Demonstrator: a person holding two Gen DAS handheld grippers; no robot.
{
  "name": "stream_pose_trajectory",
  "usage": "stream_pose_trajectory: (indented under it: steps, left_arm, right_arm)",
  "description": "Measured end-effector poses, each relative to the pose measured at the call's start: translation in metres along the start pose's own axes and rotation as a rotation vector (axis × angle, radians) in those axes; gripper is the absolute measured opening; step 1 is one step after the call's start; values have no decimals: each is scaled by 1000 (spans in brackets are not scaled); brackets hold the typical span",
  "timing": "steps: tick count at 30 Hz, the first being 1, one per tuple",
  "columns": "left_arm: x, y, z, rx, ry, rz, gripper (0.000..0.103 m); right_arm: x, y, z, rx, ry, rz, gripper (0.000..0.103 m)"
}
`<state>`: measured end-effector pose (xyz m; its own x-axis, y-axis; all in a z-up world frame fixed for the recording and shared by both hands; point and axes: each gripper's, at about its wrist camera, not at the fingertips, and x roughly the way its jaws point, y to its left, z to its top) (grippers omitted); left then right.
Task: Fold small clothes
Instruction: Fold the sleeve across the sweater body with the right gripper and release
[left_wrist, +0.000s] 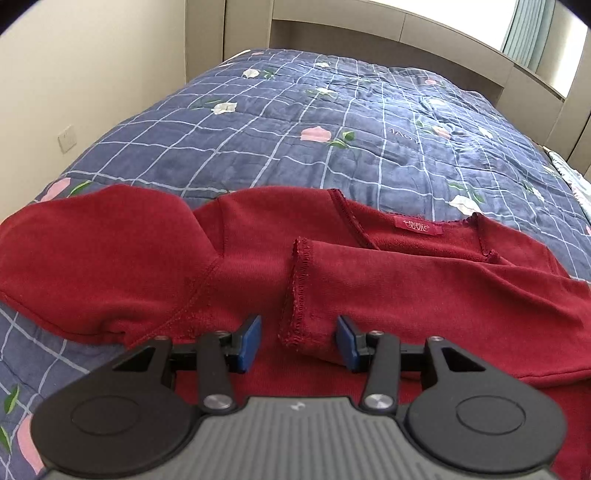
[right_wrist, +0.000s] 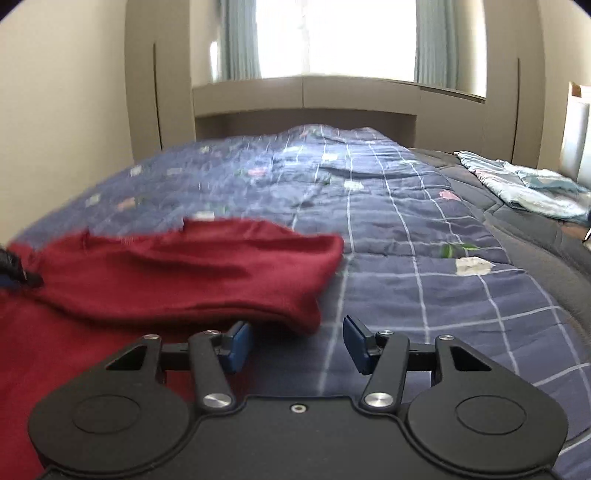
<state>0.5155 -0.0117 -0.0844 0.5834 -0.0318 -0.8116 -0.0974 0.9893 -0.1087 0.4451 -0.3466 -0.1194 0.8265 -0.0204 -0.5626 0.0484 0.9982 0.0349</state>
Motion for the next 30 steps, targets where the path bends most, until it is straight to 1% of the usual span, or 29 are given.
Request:
stream_pose_trajectory:
  steps: [2, 3, 4, 5, 6, 7, 8, 10, 12, 16, 19, 20, 21, 23, 25, 26, 27, 28, 29, 30]
  left_arm:
    - [1, 1, 0, -1, 0, 0, 50]
    - [1, 1, 0, -5, -2, 2, 50]
    - [2, 1, 0, -9, -2, 5, 50]
    - [2, 1, 0, -11, 0, 7, 49]
    - [3, 1, 0, -12, 1, 10, 49]
    - [3, 0, 0, -12, 2, 13, 48]
    - [3, 0, 0, -11, 3, 15, 48]
    - [5, -1, 0, -4, 6, 22, 48]
    - [7, -1, 0, -3, 7, 26, 48]
    - [9, 2, 0, -19, 9, 20, 48]
    - [9, 3, 1, -28, 9, 17, 48]
    - [8, 3, 1, -30, 6, 9, 52]
    - [7, 3, 0, -32, 4, -6, 56]
    - [2, 4, 0, -44, 1, -46, 79]
    - [-6, 5, -1, -67, -4, -65, 91]
    - [-11, 6, -3, -75, -12, -66, 92]
    - [-14, 6, -4, -76, -16, -69, 92]
    - [-19, 7, -5, -73, -16, -72, 93]
    - [-23, 8, -7, -70, -16, -70, 95]
    - [-28, 10, -10, -70, -19, -65, 97]
  right_arm:
    - [8, 1, 2, 18, -2, -19, 56]
    - [10, 0, 3, 28, -6, -23, 50]
    - [13, -1, 3, 38, 2, -17, 37]
    - [14, -1, 3, 48, 12, -9, 31]
    - [12, 1, 3, 45, 6, -19, 22]
    - [9, 5, 2, 22, -7, -54, 8]
    - [6, 6, 2, 4, -13, -73, 9]
    - [1, 0, -1, 31, -14, -69, 8]
    - [3, -3, -4, 28, 15, -92, 8]
    - [7, -5, -10, 19, 39, -119, 8]
    - [9, -10, -13, 41, 38, -100, 8]
    - [8, -12, -12, 50, 40, -86, 9]
    - [6, -14, -11, 56, 46, -81, 13]
    - [-1, -16, -11, 68, 43, -65, 28]
    - [-10, -16, -11, 70, 45, -43, 49]
    - [-15, -16, -12, 70, 43, -37, 56]
    - [-21, -15, -14, 71, 43, -28, 67]
    - [-28, -15, -15, 75, 44, -21, 74]
    - [-33, -15, -16, 79, 44, -18, 77]
    - [-39, -15, -17, 88, 44, -10, 85]
